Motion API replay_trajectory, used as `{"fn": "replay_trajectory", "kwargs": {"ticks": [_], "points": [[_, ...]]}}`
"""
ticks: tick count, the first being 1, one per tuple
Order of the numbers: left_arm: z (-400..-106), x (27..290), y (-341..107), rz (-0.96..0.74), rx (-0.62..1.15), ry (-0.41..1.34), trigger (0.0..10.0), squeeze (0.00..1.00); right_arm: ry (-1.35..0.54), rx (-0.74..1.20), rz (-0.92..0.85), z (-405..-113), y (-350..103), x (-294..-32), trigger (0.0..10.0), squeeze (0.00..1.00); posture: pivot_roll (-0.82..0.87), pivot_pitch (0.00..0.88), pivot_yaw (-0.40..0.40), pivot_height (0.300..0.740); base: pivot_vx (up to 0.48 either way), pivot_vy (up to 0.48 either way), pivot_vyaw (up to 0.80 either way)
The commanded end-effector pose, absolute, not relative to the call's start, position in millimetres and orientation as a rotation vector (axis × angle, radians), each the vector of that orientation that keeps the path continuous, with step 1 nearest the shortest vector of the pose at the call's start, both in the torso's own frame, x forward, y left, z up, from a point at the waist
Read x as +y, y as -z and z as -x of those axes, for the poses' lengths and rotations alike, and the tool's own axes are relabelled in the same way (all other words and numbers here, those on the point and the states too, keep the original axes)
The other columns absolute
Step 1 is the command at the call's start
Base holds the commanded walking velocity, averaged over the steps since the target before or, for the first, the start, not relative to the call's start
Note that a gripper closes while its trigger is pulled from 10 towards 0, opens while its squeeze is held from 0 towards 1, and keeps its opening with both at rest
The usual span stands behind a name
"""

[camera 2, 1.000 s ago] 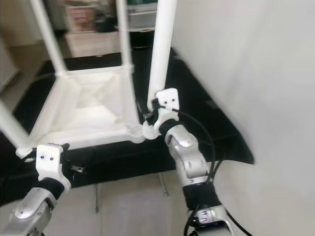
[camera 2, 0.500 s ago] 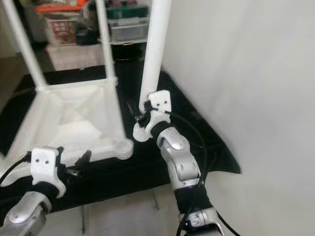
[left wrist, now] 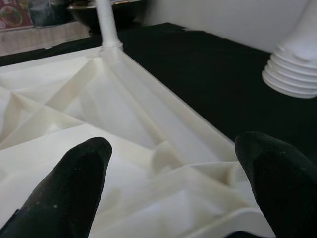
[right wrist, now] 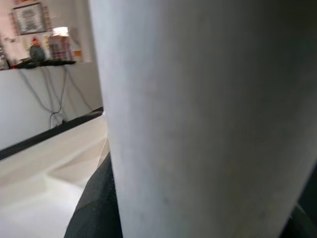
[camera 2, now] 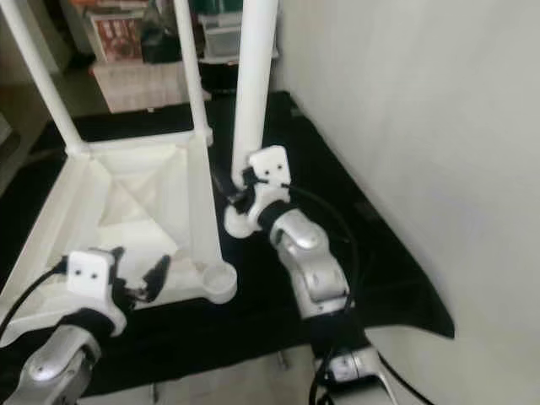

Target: Building children table

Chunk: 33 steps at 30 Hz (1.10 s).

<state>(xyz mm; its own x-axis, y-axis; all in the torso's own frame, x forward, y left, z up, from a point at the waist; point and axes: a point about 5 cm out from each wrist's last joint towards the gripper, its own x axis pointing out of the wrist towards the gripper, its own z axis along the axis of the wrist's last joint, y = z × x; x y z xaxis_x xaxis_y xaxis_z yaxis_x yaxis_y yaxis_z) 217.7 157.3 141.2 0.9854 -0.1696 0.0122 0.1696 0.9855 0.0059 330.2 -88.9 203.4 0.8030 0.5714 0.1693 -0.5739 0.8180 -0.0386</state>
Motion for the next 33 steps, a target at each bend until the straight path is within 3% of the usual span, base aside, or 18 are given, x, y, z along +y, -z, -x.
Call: {"fn": "replay_trajectory", "kwargs": {"ticks": [1, 7, 11, 12, 18, 20, 33], "points": [[-215, 161, -141, -0.009, -0.004, 0.14, 10.0, 0.0, -0.667, -0.189, -0.025, -326, -207, -82, 10.0, 0.0, 0.03, 0.026, 0.017, 0.74, 0.0, 0.0, 0.0], [-205, 166, -137, -0.055, 0.051, 0.043, 10.0, 0.0, -0.83, -0.18, 0.031, -319, -208, -79, 10.0, 0.0, 0.04, 0.064, 0.011, 0.74, 0.0, 0.0, 0.0], [-195, 163, -135, -0.031, 0.09, 0.027, 10.0, 0.0, -0.93, -0.192, 0.044, -314, -212, -77, 10.0, 0.0, 0.05, 0.088, 0.005, 0.74, 0.0, 0.0, 0.7], [-183, 147, -136, 0.027, 0.116, 0.124, 10.0, 0.0, -1.06, -0.195, 0.063, -307, -215, -73, 10.0, 0.0, 0.06, 0.12, 0.002, 0.74, 0.0, 0.0, 0.8], [-173, 130, -140, 0.075, 0.117, 0.266, 10.0, 0.0, -1.131, -0.189, 0.077, -303, -217, -75, 10.0, 0.0, 0.06, 0.14, -0.002, 0.74, 0.0, 0.0, 0.8], [-160, 111, -145, 0.125, 0.122, 0.478, 10.0, 0.0, -1.241, -0.155, 0.031, -300, -221, -80, 10.0, 0.0, 0.06, 0.157, -0.005, 0.74, 0.0, 0.0, 0.4], [-143, 96, -150, 0.195, 0.173, 0.76, 10.0, 0.0, -1.384, -0.127, 0.01, -304, -225, -95, 10.0, 0.0, 0.06, 0.214, 0.002, 0.74, 0.0, 0.0, 0.0]]}}
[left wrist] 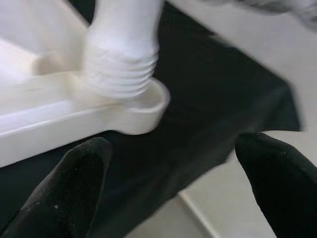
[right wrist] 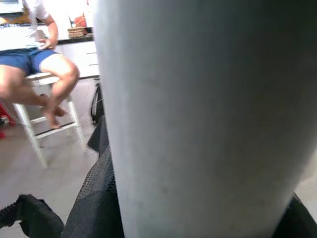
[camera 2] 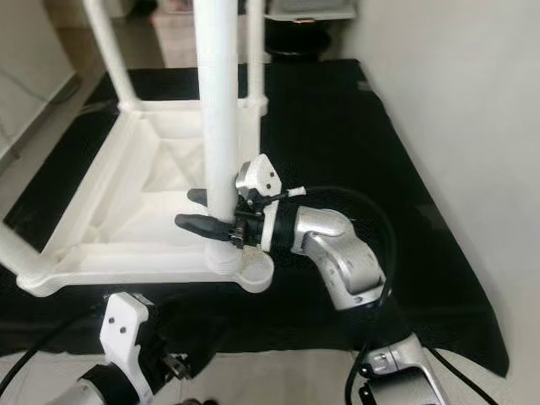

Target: Building children table

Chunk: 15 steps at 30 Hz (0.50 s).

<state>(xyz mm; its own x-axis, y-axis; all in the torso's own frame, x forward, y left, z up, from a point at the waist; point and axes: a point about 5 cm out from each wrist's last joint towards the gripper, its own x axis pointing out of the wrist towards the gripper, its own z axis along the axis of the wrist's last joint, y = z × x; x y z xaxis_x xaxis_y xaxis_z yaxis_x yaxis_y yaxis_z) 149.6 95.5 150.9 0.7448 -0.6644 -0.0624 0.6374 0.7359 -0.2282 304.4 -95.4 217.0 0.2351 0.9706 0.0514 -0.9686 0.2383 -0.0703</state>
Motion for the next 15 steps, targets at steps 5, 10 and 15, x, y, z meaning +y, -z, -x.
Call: {"fn": "replay_trajectory", "kwargs": {"ticks": [5, 10, 15], "points": [[-136, 97, -153, 0.191, 0.184, 0.788, 10.0, 0.0, -1.46, -0.137, -0.008, -302, -232, -110, 10.0, 0.0, 0.07, 0.231, 0.01, 0.74, 0.0, 0.0, 0.0], [-131, 103, -154, 0.114, 0.193, 0.786, 10.0, 0.0, -1.578, -0.117, 0.05, -290, -233, -114, 10.0, 0.0, 0.08, 0.255, 0.029, 0.74, 0.0, 0.0, 0.0], [-130, 113, -155, 0.025, 0.194, 0.715, 10.0, 0.0, -1.616, -0.137, 0.078, -287, -235, -109, 10.0, 0.0, 0.1, 0.274, 0.037, 0.74, 0.0, 0.0, 0.0]]}}
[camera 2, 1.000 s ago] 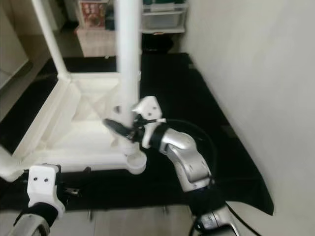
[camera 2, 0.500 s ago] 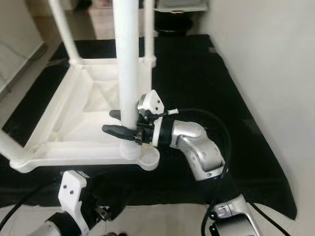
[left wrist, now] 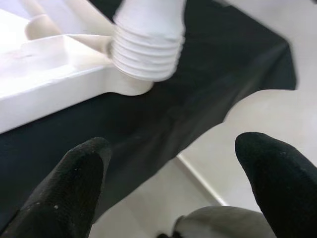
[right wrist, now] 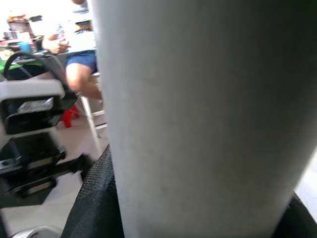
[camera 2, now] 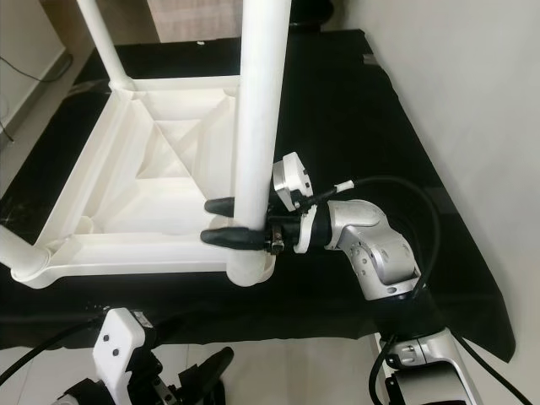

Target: Building children table

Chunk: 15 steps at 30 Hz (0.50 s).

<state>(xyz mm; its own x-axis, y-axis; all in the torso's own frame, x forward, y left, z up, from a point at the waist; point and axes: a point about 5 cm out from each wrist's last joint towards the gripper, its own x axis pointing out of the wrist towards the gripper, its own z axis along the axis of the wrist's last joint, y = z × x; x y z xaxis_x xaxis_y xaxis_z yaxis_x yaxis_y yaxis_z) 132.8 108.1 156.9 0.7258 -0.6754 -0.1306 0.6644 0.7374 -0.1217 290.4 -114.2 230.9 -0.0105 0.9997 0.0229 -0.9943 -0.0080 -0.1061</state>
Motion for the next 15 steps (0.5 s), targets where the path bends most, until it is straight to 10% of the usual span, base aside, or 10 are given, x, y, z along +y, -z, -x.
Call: {"fn": "replay_trajectory", "kwargs": {"ticks": [1, 15], "points": [[-131, 116, -156, 0.001, 0.192, 0.685, 10.0, 0.0, -1.615, -0.143, 0.089, -288, -235, -108, 10.0, 0.0, 0.11, 0.279, 0.039, 0.74, 0.0, 0.0, 0.0], [-126, 128, -163, -0.064, 0.173, 0.546, 10.0, 0.0, -1.643, -0.165, 0.181, -294, -247, -116, 10.0, 0.0, 0.13, 0.33, 0.045, 0.74, 0.0, 0.0, 0.0]]}}
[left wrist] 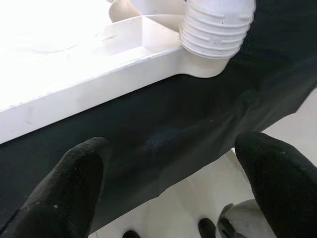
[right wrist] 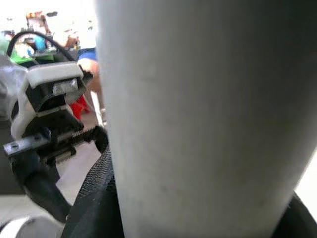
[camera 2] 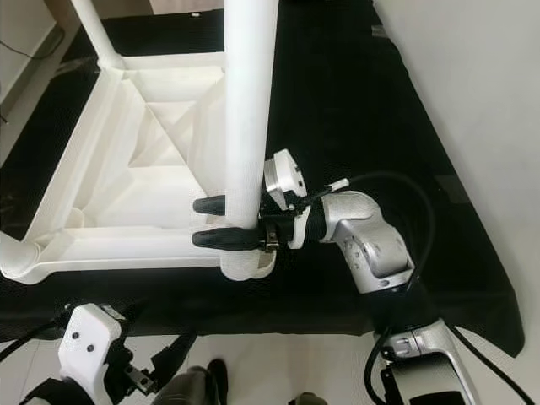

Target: Building children table

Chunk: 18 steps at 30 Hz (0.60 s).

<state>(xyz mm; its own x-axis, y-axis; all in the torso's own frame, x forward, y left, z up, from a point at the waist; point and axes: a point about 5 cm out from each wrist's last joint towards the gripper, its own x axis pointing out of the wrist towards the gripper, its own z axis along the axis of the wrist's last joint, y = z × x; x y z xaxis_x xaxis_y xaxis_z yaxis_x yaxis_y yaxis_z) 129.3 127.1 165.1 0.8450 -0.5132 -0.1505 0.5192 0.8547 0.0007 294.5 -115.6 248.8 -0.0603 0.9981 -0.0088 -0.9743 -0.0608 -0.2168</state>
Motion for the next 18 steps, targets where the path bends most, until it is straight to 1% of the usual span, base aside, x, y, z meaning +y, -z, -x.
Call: {"fn": "replay_trajectory", "kwargs": {"ticks": [1, 2, 5, 10, 15, 18], "points": [[-126, 128, -163, -0.064, 0.173, 0.546, 10.0, 0.0, -1.643, -0.165, 0.181, -294, -247, -116, 10.0, 0.0, 0.13, 0.33, 0.045, 0.74, 0.0, 0.0, 0.0], [-124, 128, -164, -0.062, 0.176, 0.545, 10.0, 0.0, -1.654, -0.161, 0.203, -295, -249, -121, 10.0, 0.0, 0.14, 0.343, 0.045, 0.74, 0.0, 0.0, 0.0], [-122, 127, -164, -0.062, 0.179, 0.543, 10.0, 0.0, -1.674, -0.155, 0.239, -295, -253, -128, 10.0, 0.0, 0.14, 0.347, 0.046, 0.74, 0.0, 0.0, 0.0], [-119, 127, -166, -0.06, 0.185, 0.542, 10.0, 0.0, -1.681, -0.174, 0.298, -297, -257, -126, 10.0, 0.0, 0.14, 0.367, 0.049, 0.74, 0.0, 0.0, 0.0], [-118, 127, -166, -0.056, 0.188, 0.541, 10.0, 0.0, -1.694, -0.181, 0.32, -298, -259, -124, 10.0, 0.0, 0.15, 0.37, 0.047, 0.74, 0.0, 0.0, 0.0], [-118, 127, -166, -0.053, 0.189, 0.541, 10.0, 0.0, -1.736, -0.182, 0.342, -294, -259, -119, 10.0, 0.0, 0.15, 0.373, 0.046, 0.74, 0.0, 0.0, 0.0]]}}
